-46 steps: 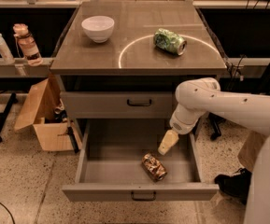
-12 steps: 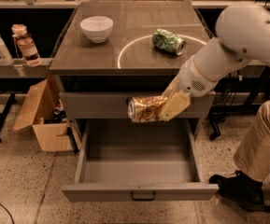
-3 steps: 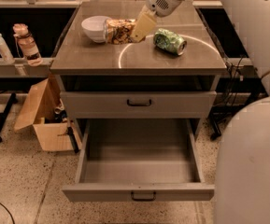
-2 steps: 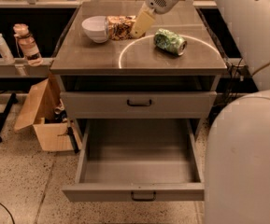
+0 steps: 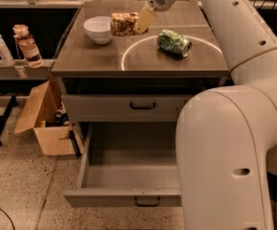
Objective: Pick orange can from middle drawer and place on counter
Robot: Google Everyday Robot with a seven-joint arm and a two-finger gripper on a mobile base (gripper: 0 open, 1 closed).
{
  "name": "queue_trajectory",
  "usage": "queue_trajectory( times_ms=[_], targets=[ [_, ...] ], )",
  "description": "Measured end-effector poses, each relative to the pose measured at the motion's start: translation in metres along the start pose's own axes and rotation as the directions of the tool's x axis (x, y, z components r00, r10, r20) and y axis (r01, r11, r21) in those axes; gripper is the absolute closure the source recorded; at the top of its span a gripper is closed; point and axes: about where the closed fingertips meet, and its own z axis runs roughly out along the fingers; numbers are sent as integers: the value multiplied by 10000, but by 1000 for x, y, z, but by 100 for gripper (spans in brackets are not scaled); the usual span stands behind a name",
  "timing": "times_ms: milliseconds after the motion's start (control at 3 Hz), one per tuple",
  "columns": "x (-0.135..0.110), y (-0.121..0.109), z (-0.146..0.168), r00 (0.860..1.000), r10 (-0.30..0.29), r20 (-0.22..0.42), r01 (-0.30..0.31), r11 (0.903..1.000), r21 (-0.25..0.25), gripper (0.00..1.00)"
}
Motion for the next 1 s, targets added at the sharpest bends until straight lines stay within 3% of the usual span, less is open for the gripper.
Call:
queue_trajectory(
  times_ms=[333,1000],
  targets=[
    [-1,-5,-2,10000,31,78,-32,9999,110,89],
    [-1,-5,-2,10000,31,77,-32,9999,109,43]
  ],
)
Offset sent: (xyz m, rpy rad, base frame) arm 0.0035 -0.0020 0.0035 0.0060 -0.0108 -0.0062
